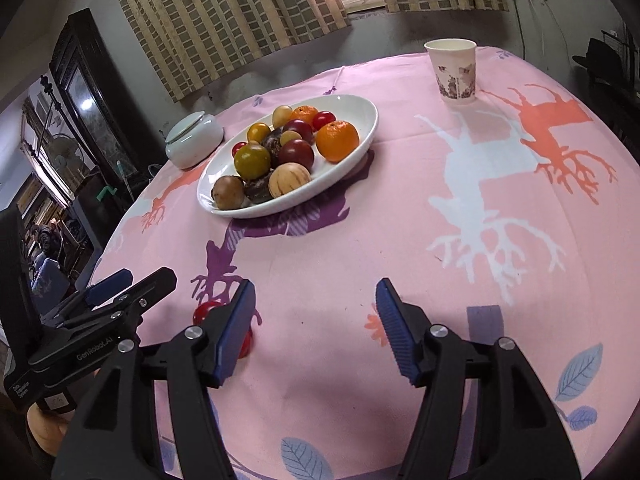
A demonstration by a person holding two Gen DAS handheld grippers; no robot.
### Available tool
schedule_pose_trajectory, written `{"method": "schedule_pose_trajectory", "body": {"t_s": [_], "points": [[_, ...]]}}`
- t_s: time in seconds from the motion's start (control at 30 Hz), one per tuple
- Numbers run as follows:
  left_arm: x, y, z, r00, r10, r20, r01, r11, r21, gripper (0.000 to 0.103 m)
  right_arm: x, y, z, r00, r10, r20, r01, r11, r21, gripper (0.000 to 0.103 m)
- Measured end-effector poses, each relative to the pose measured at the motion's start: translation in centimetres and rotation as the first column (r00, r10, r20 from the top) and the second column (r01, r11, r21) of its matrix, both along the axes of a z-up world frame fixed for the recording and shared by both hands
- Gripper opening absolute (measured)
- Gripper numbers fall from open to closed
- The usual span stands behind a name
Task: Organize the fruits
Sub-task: 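Move back and grasp a cherry tomato with the right gripper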
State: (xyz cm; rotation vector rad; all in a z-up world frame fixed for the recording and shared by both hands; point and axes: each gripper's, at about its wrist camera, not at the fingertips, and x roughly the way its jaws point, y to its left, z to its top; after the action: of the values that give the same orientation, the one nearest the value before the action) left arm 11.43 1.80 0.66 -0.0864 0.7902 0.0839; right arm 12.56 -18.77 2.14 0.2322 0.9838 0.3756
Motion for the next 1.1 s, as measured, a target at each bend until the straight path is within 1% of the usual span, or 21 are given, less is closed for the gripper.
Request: {"method": "schedule_pose_trajectory", "body": {"t_s": [0.13,0.23,0.3,0.43,0.53,0.63,0.77,0.93,1.0,1.03,1.1], "points": [[-0.4,0.0,-0.5,1.0,0.001,0.029,-0.003,0.999,0.042,0.092,0.1,-0.4,-0.7,1.0,-0.009,-0.005,0.008,1.0,-0.02,0.063],[-0.4,0.0,-0.8,1.0,-0.021,0.018,0.02,0.997,0.074,0.092,-0.1,-0.5,-0.7,0.999,-0.024,0.028,0.026,0.997,-0.077,0.063],[-0.3,0.3,-0.8,1.0,-0.017,0.012,0.016,0.997,0.078,0.094,-0.3,-0.2,-0.7,0.999,-0.013,0.043,0.018,0.995,-0.102,0.063],[0.0,1.1,-1.1,1.0,0.004,-0.016,-0.003,0.999,0.055,0.095,-1.0,1.2,-0.5,0.995,0.07,0.067,-0.06,0.988,-0.139,0.064],[0.1,1.8,-1.3,0.999,0.032,-0.028,-0.031,0.999,0.033,0.095,-1.9,3.1,-0.5,0.982,0.163,0.092,-0.142,0.97,-0.199,0.064],[0.3,2.4,-1.5,0.998,0.05,-0.047,-0.05,0.999,0.009,0.095,-2.8,4.7,-0.6,0.968,0.237,0.084,-0.215,0.954,-0.211,0.064],[0.5,3.0,-1.7,0.995,0.069,-0.072,-0.07,0.997,-0.012,0.095,-4.0,6.9,-1.1,0.94,0.329,0.085,-0.299,0.92,-0.255,0.064],[0.6,3.2,-1.9,0.994,0.07,-0.089,-0.073,0.997,-0.035,0.096,-4.8,9.2,-2.1,0.917,0.396,0.054,-0.366,0.887,-0.283,0.062],[0.5,3.2,-1.8,0.994,0.068,-0.087,-0.071,0.997,-0.032,0.096,-5.0,10.0,-2.3,0.914,0.403,0.056,-0.368,0.877,-0.311,0.059],[0.5,3.2,-1.8,0.994,0.068,-0.085,-0.071,0.997,-0.033,0.096,-4.9,10.2,-2.5,0.914,0.404,0.046,-0.37,0.874,-0.314,0.054],[0.5,3.4,-1.8,0.994,0.068,-0.086,-0.072,0.996,-0.043,0.096,-4.4,10.3,-2.9,0.922,0.386,0.02,-0.363,0.881,-0.304,0.051]]}}
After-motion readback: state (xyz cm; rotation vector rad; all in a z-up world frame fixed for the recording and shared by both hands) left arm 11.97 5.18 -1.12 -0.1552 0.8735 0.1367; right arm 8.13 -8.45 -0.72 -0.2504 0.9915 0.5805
